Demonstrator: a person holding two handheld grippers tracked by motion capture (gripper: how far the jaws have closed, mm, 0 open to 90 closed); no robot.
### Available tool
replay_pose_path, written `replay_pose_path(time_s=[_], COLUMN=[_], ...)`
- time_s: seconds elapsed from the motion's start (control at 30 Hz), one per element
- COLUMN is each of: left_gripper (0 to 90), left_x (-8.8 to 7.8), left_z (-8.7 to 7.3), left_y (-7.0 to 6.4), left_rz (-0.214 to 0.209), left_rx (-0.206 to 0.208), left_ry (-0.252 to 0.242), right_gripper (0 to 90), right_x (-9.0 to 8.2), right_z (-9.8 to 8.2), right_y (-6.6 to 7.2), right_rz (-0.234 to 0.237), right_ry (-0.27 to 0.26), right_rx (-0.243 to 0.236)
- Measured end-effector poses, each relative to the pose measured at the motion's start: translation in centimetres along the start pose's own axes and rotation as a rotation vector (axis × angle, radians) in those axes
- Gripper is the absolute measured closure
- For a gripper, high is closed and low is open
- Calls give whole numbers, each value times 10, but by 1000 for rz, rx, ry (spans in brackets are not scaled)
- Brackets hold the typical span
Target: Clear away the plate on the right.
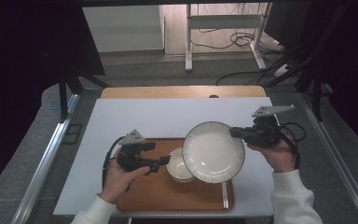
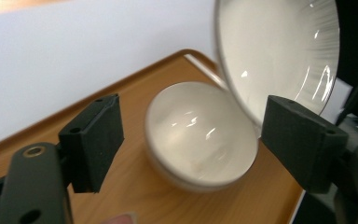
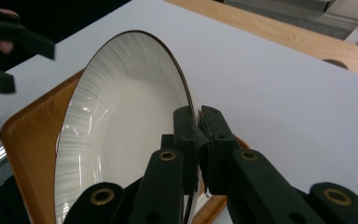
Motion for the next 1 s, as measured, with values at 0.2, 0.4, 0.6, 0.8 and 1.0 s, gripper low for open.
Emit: replay_pose_path(time_s=[0.2, 0.4, 0.6, 0.8, 1.0], left_gripper=[289, 462, 679, 816, 832], left_x=[28, 41, 44, 42, 35], left_z=[5, 7, 6, 7, 12], left_y=[-1, -3, -4, 1, 2], left_rz=[-66, -120, -147, -161, -146], left_rx=[-67, -120, -141, -171, -153], left_ry=[4, 12, 23, 29, 42], right_gripper=[862, 862, 861, 861, 860], right_x=[8, 14, 16, 16, 18], right_z=[4, 6, 7, 8, 7], right_y=[10, 18, 23, 25, 27], right_rz=[31, 50, 63, 69, 82], right_ry=[3, 5, 10, 9, 6], right_rx=[-24, -46, -65, -77, -75])
Point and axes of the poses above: each handheld gripper's, and its own axes: x roughly forward along the jaws, z roughly out of its top, y roughly to its left, the point moved 6 cm from there along x, roughly forward along the jaws, and after that the axes turned 12 degrees about -y, right-handed, at the moved point
